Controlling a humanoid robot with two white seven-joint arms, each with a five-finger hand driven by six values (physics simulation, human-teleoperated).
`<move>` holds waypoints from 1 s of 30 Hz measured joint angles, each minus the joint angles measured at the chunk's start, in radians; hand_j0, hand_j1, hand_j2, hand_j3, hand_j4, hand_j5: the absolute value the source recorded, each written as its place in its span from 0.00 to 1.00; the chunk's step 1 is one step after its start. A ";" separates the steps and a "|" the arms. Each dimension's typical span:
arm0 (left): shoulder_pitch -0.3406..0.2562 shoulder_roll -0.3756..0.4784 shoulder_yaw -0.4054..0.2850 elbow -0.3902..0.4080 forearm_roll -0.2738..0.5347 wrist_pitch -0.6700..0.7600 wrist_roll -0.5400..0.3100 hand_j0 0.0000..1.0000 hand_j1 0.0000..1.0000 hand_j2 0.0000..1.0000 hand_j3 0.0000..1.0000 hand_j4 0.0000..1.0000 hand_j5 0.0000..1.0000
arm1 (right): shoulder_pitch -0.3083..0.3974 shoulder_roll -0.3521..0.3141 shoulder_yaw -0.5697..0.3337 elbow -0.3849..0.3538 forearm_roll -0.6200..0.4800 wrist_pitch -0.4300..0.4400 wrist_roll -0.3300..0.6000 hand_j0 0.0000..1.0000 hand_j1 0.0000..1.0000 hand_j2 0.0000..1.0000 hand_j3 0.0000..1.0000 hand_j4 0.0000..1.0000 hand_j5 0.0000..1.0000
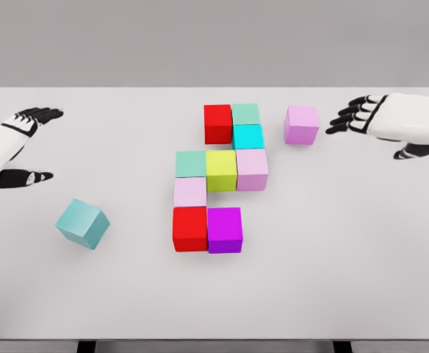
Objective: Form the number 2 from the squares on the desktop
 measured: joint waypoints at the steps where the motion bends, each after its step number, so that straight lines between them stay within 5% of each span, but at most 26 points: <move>1: 0.002 0.000 -0.001 0.006 -0.002 0.000 0.000 1.00 1.00 1.00 1.00 1.00 1.00 | 0.000 0.002 -0.008 -0.006 -0.002 0.016 0.001 1.00 1.00 1.00 1.00 1.00 1.00; 5: 0.002 0.000 -0.001 0.011 -0.003 -0.001 -0.002 1.00 1.00 1.00 1.00 1.00 1.00 | 0.002 0.014 -0.049 -0.032 -0.035 0.058 0.002 0.98 0.98 0.98 0.98 0.98 0.98; 7: 0.020 0.005 0.011 0.010 -0.004 -0.001 -0.005 1.00 1.00 1.00 1.00 1.00 1.00 | -0.008 0.032 -0.059 -0.020 -0.171 0.201 0.002 1.00 1.00 1.00 1.00 1.00 1.00; 10: 0.020 0.030 0.047 0.007 0.007 -0.001 -0.037 1.00 1.00 1.00 1.00 1.00 1.00 | -0.123 0.160 -0.065 0.132 -0.398 0.429 0.002 1.00 1.00 1.00 1.00 1.00 1.00; 13: 0.020 0.091 0.058 0.002 0.086 -0.001 -0.157 1.00 1.00 1.00 1.00 1.00 1.00 | -0.159 0.282 -0.027 0.284 -0.480 0.529 0.002 1.00 1.00 1.00 1.00 1.00 1.00; 19: 0.014 0.253 -0.003 -0.001 0.380 -0.002 -0.442 1.00 1.00 1.00 1.00 1.00 1.00 | -0.163 0.389 0.087 0.425 -0.499 0.572 0.002 1.00 1.00 1.00 1.00 1.00 1.00; 30: 0.014 0.344 -0.144 -0.076 0.613 -0.003 -0.510 1.00 1.00 1.00 1.00 1.00 1.00 | -0.227 0.538 0.164 0.688 -0.383 0.559 0.002 1.00 1.00 1.00 1.00 1.00 1.00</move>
